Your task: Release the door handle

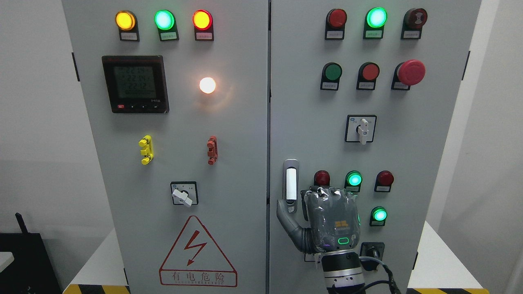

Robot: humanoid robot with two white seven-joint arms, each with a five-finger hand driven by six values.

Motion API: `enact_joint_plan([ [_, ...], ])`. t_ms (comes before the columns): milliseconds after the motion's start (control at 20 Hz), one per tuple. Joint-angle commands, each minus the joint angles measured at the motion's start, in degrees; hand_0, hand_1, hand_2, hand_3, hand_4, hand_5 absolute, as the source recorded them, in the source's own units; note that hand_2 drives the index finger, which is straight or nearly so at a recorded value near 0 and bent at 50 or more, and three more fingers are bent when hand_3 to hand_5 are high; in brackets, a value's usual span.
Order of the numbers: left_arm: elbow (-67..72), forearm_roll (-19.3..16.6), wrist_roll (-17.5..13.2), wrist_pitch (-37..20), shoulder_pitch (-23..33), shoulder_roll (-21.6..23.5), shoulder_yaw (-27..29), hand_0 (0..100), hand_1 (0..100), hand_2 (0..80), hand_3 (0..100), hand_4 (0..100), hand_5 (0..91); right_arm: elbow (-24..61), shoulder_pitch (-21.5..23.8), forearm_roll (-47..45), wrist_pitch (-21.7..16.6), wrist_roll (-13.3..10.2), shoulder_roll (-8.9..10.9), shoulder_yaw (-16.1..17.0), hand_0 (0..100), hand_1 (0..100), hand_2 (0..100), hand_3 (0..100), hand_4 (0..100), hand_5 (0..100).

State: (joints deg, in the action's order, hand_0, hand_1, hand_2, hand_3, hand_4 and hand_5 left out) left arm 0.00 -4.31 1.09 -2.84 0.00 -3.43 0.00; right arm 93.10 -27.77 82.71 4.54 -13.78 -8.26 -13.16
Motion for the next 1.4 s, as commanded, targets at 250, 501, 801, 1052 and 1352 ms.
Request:
enact_joint_plan([
  [250, 0.53, 0.0, 0.05, 0.03, -0.18, 0.0, 0.09, 12, 39, 0.0, 0, 0, 0.0, -0.02, 0.08, 0.0, 0.03, -0.02, 0.0, -0.02, 44, 8, 100, 100, 100, 100],
  [501, 0.53, 0.0, -0.04, 0.03, -0.18, 0.0, 0.09, 12, 39, 0.0, 0, 0, 0.0, -0.02, 0.08, 0.0, 0.03, -0.02, 0.0, -0.02, 44, 9, 100, 100, 100, 100],
  [801, 0.53, 0.0, 0.05, 0.03, -0.18, 0.0, 0.09, 12, 39, 0.0, 0, 0, 0.0, 0.07, 0.08, 0.0, 0.03, -0.02, 0.0, 0.06, 45, 10, 100, 100, 100, 100],
  [1052, 0.53, 0.0, 0.05, 0.03, -0.18, 0.0, 0.09, 12, 39, 0.0, 0, 0, 0.0, 0.07, 0.17, 0.0, 0.03, -0.02, 0.0, 0.06, 45, 10, 100, 100, 100, 100],
  [1352, 0.53, 0.0, 0.05, 0.03, -0.18, 0.0, 0.09, 12, 39, 0.0, 0, 0, 0.0, 0.07, 0.08, 0.0, 0.03, -0.02, 0.0, 0.15, 45, 10, 100, 100, 100, 100],
])
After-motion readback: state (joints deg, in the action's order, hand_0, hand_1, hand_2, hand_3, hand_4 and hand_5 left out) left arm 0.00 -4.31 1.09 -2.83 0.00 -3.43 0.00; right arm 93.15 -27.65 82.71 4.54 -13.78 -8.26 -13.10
